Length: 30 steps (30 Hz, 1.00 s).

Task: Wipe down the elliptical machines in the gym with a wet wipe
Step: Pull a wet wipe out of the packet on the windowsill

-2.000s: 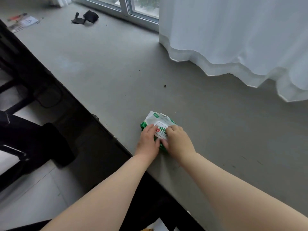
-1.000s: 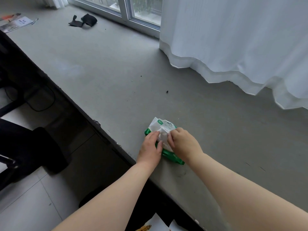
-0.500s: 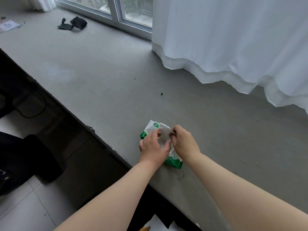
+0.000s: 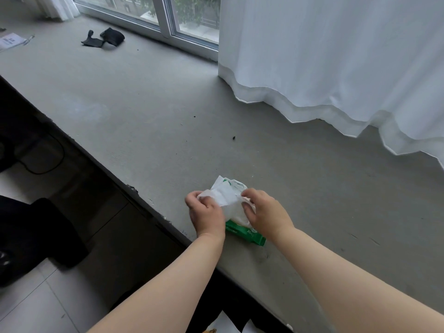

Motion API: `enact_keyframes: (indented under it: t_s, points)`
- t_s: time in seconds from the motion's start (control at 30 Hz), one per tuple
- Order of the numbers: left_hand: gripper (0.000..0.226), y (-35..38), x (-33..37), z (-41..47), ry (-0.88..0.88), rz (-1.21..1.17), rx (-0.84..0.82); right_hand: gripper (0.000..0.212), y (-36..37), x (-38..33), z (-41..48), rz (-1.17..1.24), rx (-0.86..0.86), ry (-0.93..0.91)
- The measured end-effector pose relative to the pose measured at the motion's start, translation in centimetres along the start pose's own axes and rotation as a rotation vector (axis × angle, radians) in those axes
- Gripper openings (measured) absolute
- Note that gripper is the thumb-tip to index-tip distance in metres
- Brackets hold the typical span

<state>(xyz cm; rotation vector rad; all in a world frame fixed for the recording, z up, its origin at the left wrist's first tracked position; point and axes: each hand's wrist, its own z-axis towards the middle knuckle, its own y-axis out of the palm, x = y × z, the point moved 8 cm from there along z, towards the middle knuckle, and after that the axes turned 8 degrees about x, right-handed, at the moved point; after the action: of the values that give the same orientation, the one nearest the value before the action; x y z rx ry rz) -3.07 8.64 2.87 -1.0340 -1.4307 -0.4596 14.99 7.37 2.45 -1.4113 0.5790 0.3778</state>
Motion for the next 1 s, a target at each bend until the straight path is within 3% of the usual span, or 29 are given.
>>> enact_keyframes:
  t_s: [0.13, 0.33, 0.47, 0.6, 0.7, 0.9, 1.0]
  points:
    - [0.030, -1.5, -1.3, 0.8, -0.215, -0.142, 0.147, 0.023, 0.9, -0.8, -1.2, -0.047, -0.023, -0.153]
    - [0.024, 0.1, -2.7, 0.6, -0.315, -0.207, -0.065, 0.038, 2.7, -1.3, -1.7, -0.289, 0.051, -0.320]
    - [0.026, 0.2, -2.7, 0.0, -0.334, -0.238, -0.124, 0.014, 2.6, -1.6, -1.7, -0.275, 0.030, -0.279]
    - [0.021, -0.2, -3.1, -0.4, -0.367, -0.212, -0.169, 0.029, 2.7, -2.0, -1.4, -0.297, 0.031, -0.247]
    - [0.018, -0.6, -3.9, -1.2, -0.405, -0.163, -0.233, 0.023, 3.1, -2.2, -1.0, -0.321, 0.019, -0.208]
    - [0.016, -2.9, -3.5, -2.6, -0.487, -0.226, -0.197, 0.012, 3.6, -1.9, -1.0, -0.292, -0.021, -0.170]
    - [0.023, -4.5, -2.2, -3.0, -0.449, -0.244, -0.147, 0.032, 2.6, -3.2, -1.4, -0.078, -0.081, -0.159]
